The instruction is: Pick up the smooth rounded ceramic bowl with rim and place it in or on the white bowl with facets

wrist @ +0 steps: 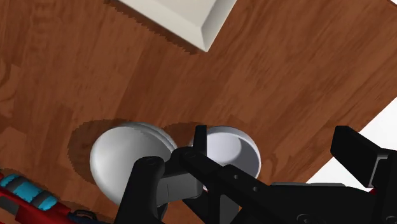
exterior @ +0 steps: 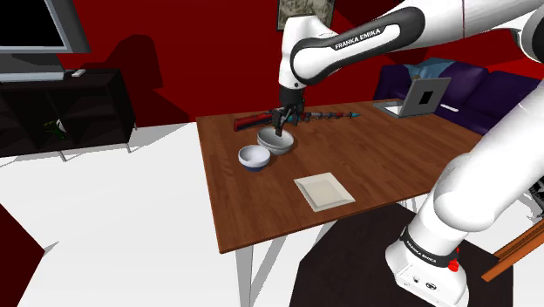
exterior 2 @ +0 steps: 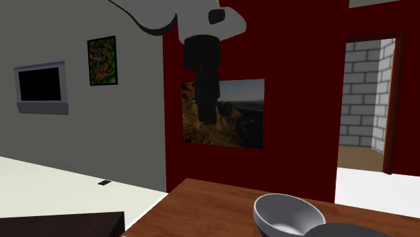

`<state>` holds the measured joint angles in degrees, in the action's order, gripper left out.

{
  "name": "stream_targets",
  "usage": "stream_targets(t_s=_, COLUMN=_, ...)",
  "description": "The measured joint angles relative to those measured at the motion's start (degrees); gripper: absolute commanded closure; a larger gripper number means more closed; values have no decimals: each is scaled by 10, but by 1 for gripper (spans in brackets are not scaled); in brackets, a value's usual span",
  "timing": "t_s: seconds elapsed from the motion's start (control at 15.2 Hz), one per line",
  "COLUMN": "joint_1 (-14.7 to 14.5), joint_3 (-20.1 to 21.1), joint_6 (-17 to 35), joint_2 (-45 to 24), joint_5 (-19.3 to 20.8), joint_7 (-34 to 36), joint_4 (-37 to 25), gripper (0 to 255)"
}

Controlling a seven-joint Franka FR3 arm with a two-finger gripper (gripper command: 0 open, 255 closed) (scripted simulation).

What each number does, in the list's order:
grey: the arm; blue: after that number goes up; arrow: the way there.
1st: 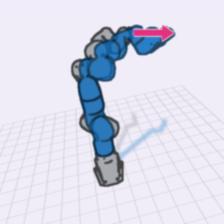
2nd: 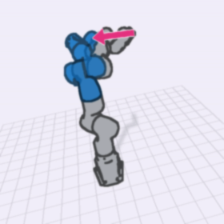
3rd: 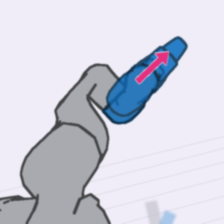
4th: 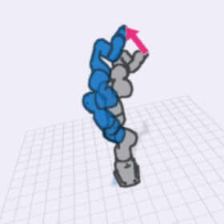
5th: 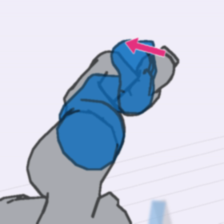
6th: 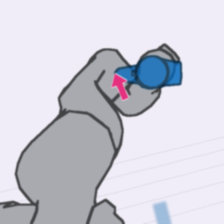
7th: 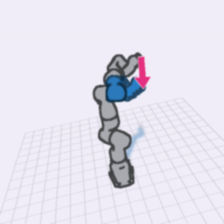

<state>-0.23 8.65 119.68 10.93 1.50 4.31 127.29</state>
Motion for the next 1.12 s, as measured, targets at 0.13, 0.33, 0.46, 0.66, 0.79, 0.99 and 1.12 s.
stream_targets(t_s=0.13, joint_1=-1, joint_3=6, joint_6=9, joint_2=-41, joint_5=10, joint_7=10, joint_4=-26, gripper=0)
stream_targets(t_s=0.33, joint_1=-5, joint_3=13, joint_6=27, joint_2=-108, joint_5=29, joint_7=26, joint_4=-66, gripper=0)
stream_targets(t_s=0.46, joint_1=-7, joint_3=15, joint_6=36, joint_2=-158, joint_5=43, joint_7=35, joint_4=-101, gripper=0)
stream_targets(t_s=0.66, joint_1=-14, joint_3=15, joint_6=44, joint_2=-229, joint_5=64, joint_7=48, joint_4=-153, gripper=0)
stream_targets(t_s=0.79, joint_1=-20, joint_3=14, joint_6=46, joint_2=-276, joint_5=77, joint_7=56, joint_4=-190, gripper=0)
stream_targets(t_s=0.99, joint_1=-30, joint_3=10, joint_6=46, joint_2=-346, joint_5=94, joint_7=64, joint_4=-251, gripper=0)
stream_targets(t_s=1.12, joint_1=-38, joint_3=7, joint_6=40, joint_2=-392, joint_5=103, joint_7=67, joint_4=-297, gripper=0)
